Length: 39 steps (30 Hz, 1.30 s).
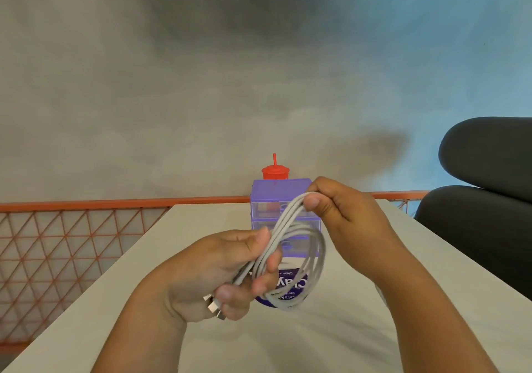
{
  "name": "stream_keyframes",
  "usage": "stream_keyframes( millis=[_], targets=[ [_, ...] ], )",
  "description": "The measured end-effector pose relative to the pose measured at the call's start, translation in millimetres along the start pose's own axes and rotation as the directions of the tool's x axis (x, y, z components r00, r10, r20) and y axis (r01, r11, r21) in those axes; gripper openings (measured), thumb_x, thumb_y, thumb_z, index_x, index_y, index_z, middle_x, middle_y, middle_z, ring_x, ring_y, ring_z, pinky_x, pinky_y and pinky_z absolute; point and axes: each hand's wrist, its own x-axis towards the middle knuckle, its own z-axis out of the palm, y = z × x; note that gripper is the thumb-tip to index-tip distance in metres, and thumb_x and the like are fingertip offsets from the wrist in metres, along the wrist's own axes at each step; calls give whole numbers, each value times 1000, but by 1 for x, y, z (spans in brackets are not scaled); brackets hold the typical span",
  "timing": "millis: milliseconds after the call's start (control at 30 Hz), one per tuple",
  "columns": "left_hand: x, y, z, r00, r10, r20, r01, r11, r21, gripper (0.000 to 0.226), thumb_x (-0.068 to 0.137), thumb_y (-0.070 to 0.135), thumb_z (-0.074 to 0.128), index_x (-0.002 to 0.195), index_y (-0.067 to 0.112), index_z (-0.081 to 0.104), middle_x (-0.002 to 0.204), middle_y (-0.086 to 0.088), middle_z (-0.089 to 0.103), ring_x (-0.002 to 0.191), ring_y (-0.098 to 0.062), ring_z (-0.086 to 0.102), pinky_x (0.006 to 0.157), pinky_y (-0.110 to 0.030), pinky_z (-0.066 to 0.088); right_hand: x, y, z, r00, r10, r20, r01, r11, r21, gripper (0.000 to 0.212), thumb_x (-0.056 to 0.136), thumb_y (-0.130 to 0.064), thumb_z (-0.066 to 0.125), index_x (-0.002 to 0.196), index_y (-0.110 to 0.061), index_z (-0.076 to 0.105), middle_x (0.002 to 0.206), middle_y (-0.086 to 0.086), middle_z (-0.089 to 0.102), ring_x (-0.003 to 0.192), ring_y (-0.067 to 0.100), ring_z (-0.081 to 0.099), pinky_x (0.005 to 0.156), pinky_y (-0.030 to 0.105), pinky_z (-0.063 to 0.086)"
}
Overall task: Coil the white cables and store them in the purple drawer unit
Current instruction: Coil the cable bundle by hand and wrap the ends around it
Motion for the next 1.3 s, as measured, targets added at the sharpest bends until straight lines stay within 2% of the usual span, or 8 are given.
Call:
stream_keyframes(
  millis=[167, 367, 767, 867, 967, 1067, 1167, 1300],
  targets=[
    [13, -3, -5, 934, 138, 328, 1, 920, -391, 34, 99, 37, 36, 94, 12, 58, 67, 4, 52, 43, -4, 45, 48, -17, 35, -2, 8, 14, 1000, -15, 14, 13, 983, 181, 39, 86, -56, 34, 71, -26, 54, 66, 4, 56, 66, 26, 52, 61, 40, 43],
    [10, -2, -1, 962, 147, 230, -13, 867, -497, 35, 100, 33, 31, 96, 6, 52, 69, 3, 36, 48, -11, 37, 52, -22, 31, -6, 11, 6, 965, -17, 262, -64, 953, 297, 46, 83, -54, 39, 85, -13, 59, 61, -3, 55, 62, 9, 47, 59, 13, 36],
    [7, 2, -17, 945, 207, 255, -81, 900, -429, 39, 100, 37, 34, 101, 7, 58, 86, -6, 65, 49, -6, 56, 53, -19, 39, -5, -1, -3, 962, -24, 272, -56, 958, 281, 49, 78, -65, 42, 62, -19, 42, 53, -8, 34, 52, 7, 32, 52, 20, 29],
    [-3, 6, -5, 977, 178, -117, -194, 970, -144, 32, 79, 40, 67, 75, 9, 67, 70, -9, 64, 30, -3, 42, 36, -15, 36, -5, 0, -2, 964, -19, 264, -78, 933, 351, 66, 65, -83, 40, 66, -18, 50, 53, -8, 33, 51, 9, 29, 49, 19, 26],
    [-5, 8, 8, 845, 233, -482, -138, 965, 225, 38, 85, 39, 55, 63, 8, 62, 57, -4, 56, 29, -6, 27, 35, -16, 27, -2, 0, 3, 981, 51, 189, -91, 974, 206, 62, 78, -73, 39, 64, -13, 49, 51, -7, 36, 50, 6, 33, 51, 19, 29],
    [-1, 9, 9, 755, 357, -550, 46, 808, 588, 44, 93, 41, 47, 58, 16, 52, 48, 2, 42, 36, -10, 28, 44, -21, 24, 0, 3, 7, 982, 57, 179, -65, 997, 37, 60, 74, -64, 37, 78, -8, 59, 64, 6, 53, 58, 13, 46, 56, 29, 37],
    [0, 10, 8, 684, 550, -479, 102, 578, 809, 36, 94, 28, 47, 64, 10, 55, 42, 12, 42, 38, -5, 36, 40, -13, 28, -2, 4, 4, 961, 55, 273, -73, 996, 58, 38, 74, -59, 43, 78, -28, 65, 69, -5, 63, 62, 9, 54, 56, 22, 40],
    [0, 11, 10, 664, 586, -465, -2, 623, 782, 40, 95, 23, 43, 56, 21, 51, 40, 14, 43, 37, -3, 38, 42, -13, 28, -3, 5, -6, 918, 35, 396, -126, 970, 206, 22, 79, -54, 58, 69, -34, 61, 53, -13, 43, 48, 2, 37, 50, 11, 30]
  ],
)
